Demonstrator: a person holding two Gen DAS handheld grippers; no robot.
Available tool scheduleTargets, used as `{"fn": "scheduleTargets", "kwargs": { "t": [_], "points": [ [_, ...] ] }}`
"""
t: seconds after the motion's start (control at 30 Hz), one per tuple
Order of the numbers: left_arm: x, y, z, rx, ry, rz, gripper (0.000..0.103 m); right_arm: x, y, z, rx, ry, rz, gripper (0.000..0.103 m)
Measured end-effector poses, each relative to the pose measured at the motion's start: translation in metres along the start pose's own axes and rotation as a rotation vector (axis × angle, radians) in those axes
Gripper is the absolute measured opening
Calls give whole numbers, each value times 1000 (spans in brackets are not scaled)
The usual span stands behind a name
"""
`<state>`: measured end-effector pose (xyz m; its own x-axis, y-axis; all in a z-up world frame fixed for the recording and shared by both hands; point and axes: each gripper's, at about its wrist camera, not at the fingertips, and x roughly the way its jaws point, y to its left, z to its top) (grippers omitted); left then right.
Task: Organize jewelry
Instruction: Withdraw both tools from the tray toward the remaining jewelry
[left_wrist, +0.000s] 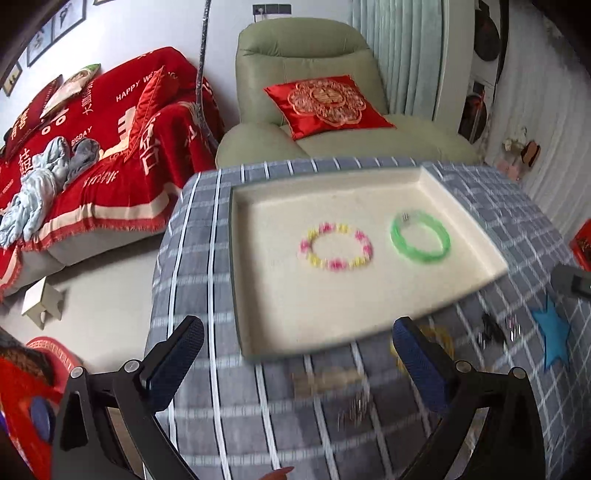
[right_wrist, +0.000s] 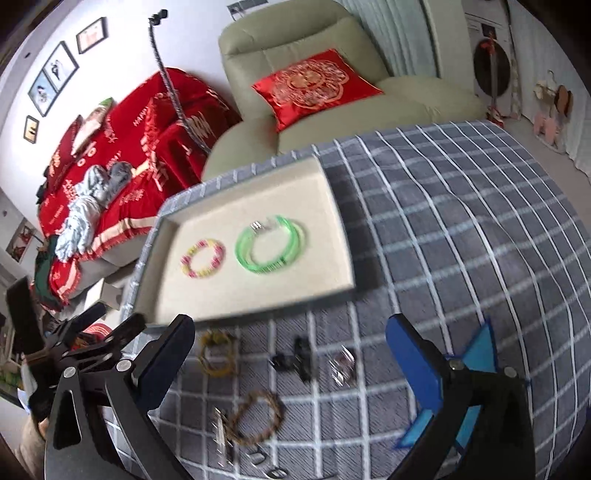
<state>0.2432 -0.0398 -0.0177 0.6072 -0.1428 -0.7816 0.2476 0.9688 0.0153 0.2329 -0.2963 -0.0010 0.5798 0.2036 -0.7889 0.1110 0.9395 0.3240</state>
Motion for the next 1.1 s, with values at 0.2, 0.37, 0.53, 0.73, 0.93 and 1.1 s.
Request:
{"fn": "scheduleTargets", "kwargs": {
  "t": [0.2,0.37,0.53,0.73,0.93,1.1],
  "points": [
    [-5,-5,-36,-15,31,29,103,4,-18,-27,-16,53,-84,103],
    [5,-6,-53,-44,95,16,103,14,-26,-41,-36,91,-140,103],
    [9,-8,-60,-47,106,13,103,21,-29,-51,-57,116,-175,103],
    [13,-13,-59,-41,101,12,103,28,-28,-54,-79,113,-208,103],
    [18,-20,-57,-39,106,-1,99,33,-23,-55,-109,104,-227,100],
    [20,-25,-56,-36,107,-11,94,38,-17,-54,-139,88,-251,88]
  ]
}}
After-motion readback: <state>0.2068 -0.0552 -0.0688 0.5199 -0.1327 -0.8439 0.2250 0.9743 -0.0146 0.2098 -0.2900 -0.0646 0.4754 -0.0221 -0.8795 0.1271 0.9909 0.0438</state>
